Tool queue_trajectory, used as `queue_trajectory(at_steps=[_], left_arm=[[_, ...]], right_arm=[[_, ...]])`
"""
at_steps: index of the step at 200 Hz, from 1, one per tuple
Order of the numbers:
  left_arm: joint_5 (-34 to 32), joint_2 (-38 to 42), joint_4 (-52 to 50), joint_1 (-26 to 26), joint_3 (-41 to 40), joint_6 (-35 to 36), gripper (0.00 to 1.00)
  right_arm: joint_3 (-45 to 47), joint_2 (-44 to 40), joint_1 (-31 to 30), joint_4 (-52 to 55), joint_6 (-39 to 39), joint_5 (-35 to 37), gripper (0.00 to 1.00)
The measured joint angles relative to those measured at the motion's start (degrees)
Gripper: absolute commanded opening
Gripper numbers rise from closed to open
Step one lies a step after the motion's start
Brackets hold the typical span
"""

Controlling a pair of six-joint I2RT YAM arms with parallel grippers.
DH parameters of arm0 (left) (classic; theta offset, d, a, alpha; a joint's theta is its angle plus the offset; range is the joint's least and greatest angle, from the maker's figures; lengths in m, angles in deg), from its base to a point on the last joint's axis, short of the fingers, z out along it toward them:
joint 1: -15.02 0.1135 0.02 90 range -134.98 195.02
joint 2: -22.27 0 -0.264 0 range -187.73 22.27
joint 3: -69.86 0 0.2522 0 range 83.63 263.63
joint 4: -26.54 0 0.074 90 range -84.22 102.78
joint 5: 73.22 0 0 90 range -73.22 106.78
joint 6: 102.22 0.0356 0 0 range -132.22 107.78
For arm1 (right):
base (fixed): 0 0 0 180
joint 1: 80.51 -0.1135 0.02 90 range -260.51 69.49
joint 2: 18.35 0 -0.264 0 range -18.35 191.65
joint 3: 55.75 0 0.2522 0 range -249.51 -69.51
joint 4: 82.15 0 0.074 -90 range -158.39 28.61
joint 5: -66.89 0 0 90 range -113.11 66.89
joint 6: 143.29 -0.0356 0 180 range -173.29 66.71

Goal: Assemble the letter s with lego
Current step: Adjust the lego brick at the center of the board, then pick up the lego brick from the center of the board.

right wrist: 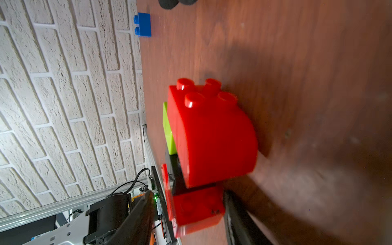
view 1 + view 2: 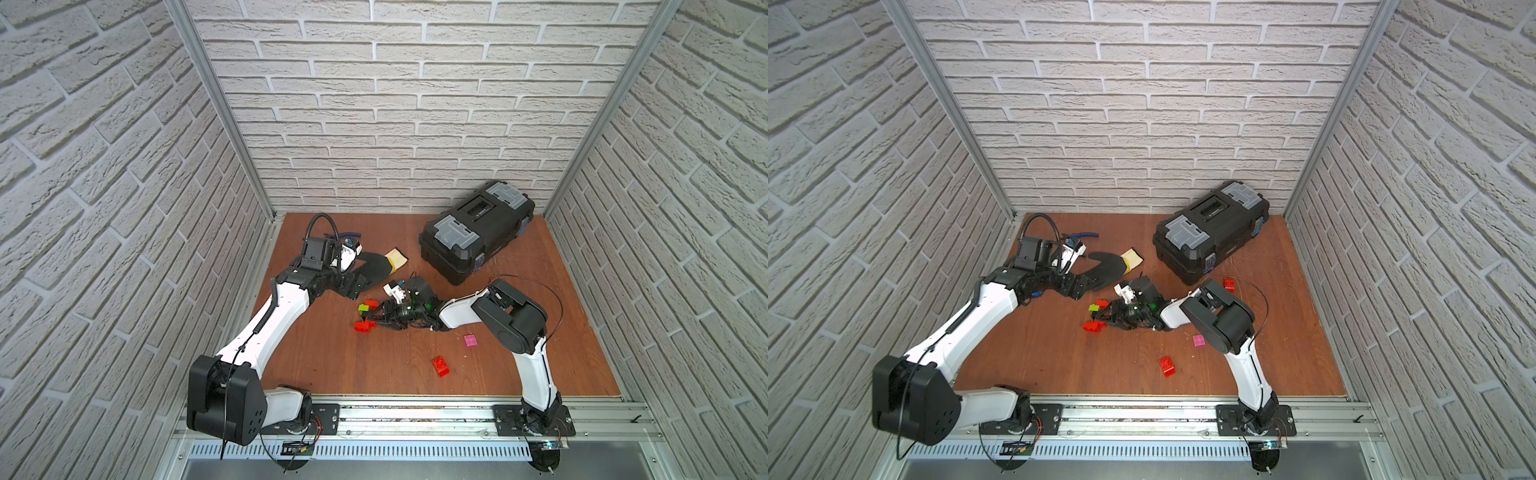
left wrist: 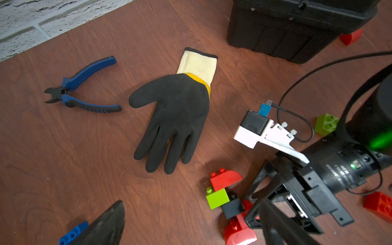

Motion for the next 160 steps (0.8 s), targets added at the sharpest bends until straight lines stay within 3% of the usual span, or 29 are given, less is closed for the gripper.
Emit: queue_trajectory(at_steps=[85,160], left_arm=[[-1.2,0.0,0.33,0.0,-0.02,-1.29,0.98],[0.13,-0.44,0.74,0.0,-0.15,-2.67,0.98]], right_arm=[[1.4,-6.36,0.07,11.98,7.87,5.22,0.6],[1.55,-23.43,0.35,34.4,24.72,16.09,0.66]])
